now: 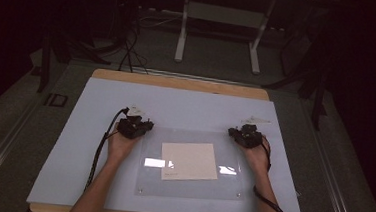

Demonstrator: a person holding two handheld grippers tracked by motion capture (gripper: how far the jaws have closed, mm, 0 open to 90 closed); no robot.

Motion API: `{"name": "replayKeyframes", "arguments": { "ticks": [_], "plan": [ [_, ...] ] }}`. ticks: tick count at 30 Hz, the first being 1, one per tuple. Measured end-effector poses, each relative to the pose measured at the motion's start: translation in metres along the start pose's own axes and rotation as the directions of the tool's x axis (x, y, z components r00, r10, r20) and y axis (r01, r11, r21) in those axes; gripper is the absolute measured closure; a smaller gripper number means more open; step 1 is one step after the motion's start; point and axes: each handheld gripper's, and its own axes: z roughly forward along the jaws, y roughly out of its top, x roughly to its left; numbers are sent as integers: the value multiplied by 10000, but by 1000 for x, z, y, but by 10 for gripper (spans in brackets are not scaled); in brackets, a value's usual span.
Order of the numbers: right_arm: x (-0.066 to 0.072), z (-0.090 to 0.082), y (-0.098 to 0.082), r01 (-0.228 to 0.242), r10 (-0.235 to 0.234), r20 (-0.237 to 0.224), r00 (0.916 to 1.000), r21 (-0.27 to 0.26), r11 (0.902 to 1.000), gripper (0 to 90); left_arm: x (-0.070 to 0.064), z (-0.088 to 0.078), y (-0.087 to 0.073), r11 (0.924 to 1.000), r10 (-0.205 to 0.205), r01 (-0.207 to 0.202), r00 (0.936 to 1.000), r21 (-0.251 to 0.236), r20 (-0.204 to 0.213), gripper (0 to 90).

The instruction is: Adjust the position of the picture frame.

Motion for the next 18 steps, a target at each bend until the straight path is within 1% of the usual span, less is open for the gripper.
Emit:
{"name": "replayKeyframes", "arguments": {
  "ticks": [2,6,7,8,9,12,14,16,18],
  "plan": [
    [-1,0,1,-154,155,-55,9999,57,9999,845,1,0,0,9999,-118,118,9999,10,28,843],
    [-1,0,1,-196,197,-99,9998,103,9998,846,2,0,0,9998,-216,216,9997,-14,128,841],
    [-2,0,2,-373,375,-137,9992,144,9992,844,3,0,0,9995,-319,319,9993,-20,184,839],
    [-2,0,2,-373,375,-137,9992,144,9992,844,3,0,0,9993,-381,382,9991,-28,205,839],
    [-2,0,2,-479,482,-152,9987,174,9987,844,3,0,0,9991,-418,417,9989,6,233,838],
    [-1,-1,3,-506,509,-129,9986,250,9984,844,4,0,0,9986,-529,530,9982,-35,287,837],
    [-1,-1,4,-493,498,-143,9987,353,9982,844,5,0,1,9982,-594,594,9978,19,289,835],
    [1,-2,4,-479,487,-169,9987,484,9977,844,5,0,1,9977,-685,684,9975,16,180,836],
    [3,-3,5,-531,542,-185,9984,577,9969,844,7,-1,2,9973,-732,730,9971,88,187,835]
  ]
}}
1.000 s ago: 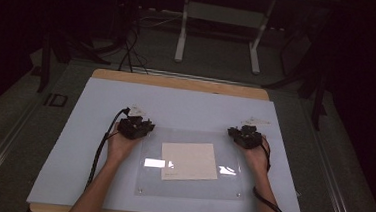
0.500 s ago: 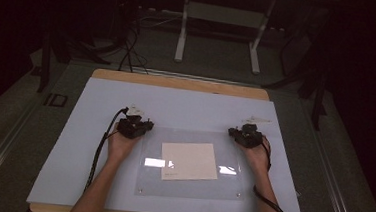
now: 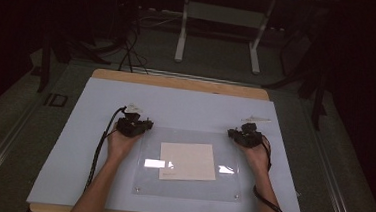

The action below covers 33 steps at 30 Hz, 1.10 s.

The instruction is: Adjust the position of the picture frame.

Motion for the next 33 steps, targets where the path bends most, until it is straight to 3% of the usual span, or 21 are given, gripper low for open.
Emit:
{"name": "replayKeyframes", "arguments": {
  "ticks": [5,11,18,27,33],
  "plan": [
    [9,4,6,-70,72,-65,10000,310,9995,843,9,-6,3,9997,-126,130,9997,210,-218,834],
    [20,15,16,-9,13,-107,9999,415,9991,842,23,-12,3,9989,-263,277,9989,373,-393,833],
    [27,22,23,-97,103,-131,9999,426,9990,838,30,-14,5,9981,-321,356,9970,494,-704,835],
    [28,23,20,-103,110,-236,9997,308,9995,836,29,-16,2,9987,-246,273,9977,428,-640,833],
    [27,24,19,-117,126,-333,9994,264,9996,832,34,-14,-1,9973,-661,670,9974,294,-301,817]
  ]
}}
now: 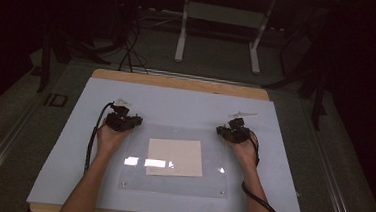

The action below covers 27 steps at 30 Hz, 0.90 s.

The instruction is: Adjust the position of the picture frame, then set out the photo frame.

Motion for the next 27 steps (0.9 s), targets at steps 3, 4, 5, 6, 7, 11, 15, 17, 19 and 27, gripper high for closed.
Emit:
{"name": "replayKeyframes", "arguments": {
  "ticks": [3,4,5,6,7,11,15,17,19,27],
  "plan": [
    [-1,0,-1,0,-1,-59,10000,-31,10000,830,1,1,-1,9999,-95,95,9999,-65,79,812],
    [-1,0,-1,-18,17,-118,9999,-57,10000,829,1,1,-1,9999,-108,109,9999,-71,85,810],
    [-1,0,-1,-18,17,-118,9999,-57,10000,829,1,1,-1,9999,-108,109,9999,-71,85,808],
    [-2,0,-1,-19,18,-145,9999,-76,10000,828,1,1,-2,9999,-115,115,9999,-79,96,806],
    [-2,0,-1,-19,18,-145,9999,-76,10000,828,2,2,-2,9998,-142,144,9998,-112,140,806],
    [-2,1,-2,6,-8,-204,9998,-133,9999,827,2,3,-5,9995,-262,263,9996,-146,86,742],
    [-3,1,-3,21,-24,-227,9997,-146,9999,827,0,-1,-7,9987,-56,52,10000,-512,-71,673],
    [-3,1,-3,15,-19,-265,9996,-140,9999,826,-2,-6,-8,9967,52,-69,9998,-814,-213,661],
    [-3,1,-3,3,-8,-252,9997,-169,9999,826,-3,-10,-9,9939,109,-152,9992,-1092,-395,659],
    [-3,1,-4,-51,45,-257,9997,-220,9997,825,-5,-22,-12,9815,468,-532,9981,-1841,-390,737]
  ]
}}
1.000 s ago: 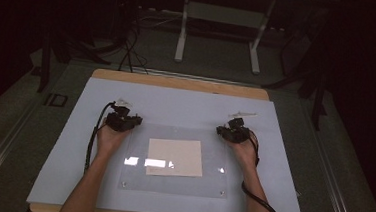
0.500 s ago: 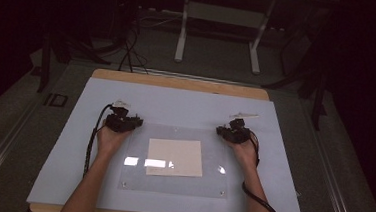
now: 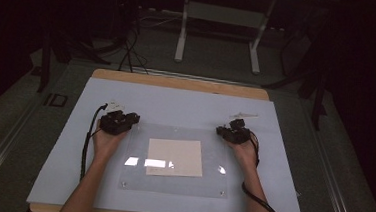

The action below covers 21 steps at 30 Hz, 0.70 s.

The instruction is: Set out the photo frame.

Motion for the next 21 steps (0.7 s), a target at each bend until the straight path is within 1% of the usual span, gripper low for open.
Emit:
{"name": "replayKeyframes", "arguments": {
  "ticks": [1,4,5,7,8,9,13,18,19,20,21],
  "plan": [
    [0,0,0,-1,1,5,10000,-10,10000,825,0,1,0,10000,40,-40,10000,-4,-16,758],
    [0,0,0,8,-8,2,10000,-4,10000,825,-1,3,0,10000,46,-46,10000,-22,7,767],
    [0,0,0,3,-3,1,10000,-26,10000,824,-1,3,0,10000,44,-43,9999,-65,108,810],
    [0,0,0,10,-10,21,10000,-29,10000,824,-2,4,0,9999,63,-63,9999,-89,78,819],
    [0,0,0,9,-9,19,10000,-28,10000,824,-3,4,0,9999,88,-88,10000,-102,21,819],
    [0,0,0,18,-18,20,10000,-27,10000,825,-4,4,0,9998,47,-47,10000,-198,8,818],
    [1,0,0,32,-32,58,10000,-8,10000,825,-4,5,0,9996,33,-33,10000,-296,-5,825],
    [1,0,0,5,-5,36,10000,-33,10000,818,-3,4,0,9997,67,-67,10000,-238,8,835],
    [0,-1,-2,-132,130,-74,9999,-153,9998,785,-2,4,0,9997,36,-34,10000,-239,45,835],
    [0,-1,-2,-132,130,-74,9999,-153,9998,785,-2,4,0,9997,36,-34,10000,-239,45,835],
    [-1,-2,-3,-258,252,-199,9995,-296,9992,777,-2,5,0,9997,23,-21,10000,-238,80,835]
  ]
}}
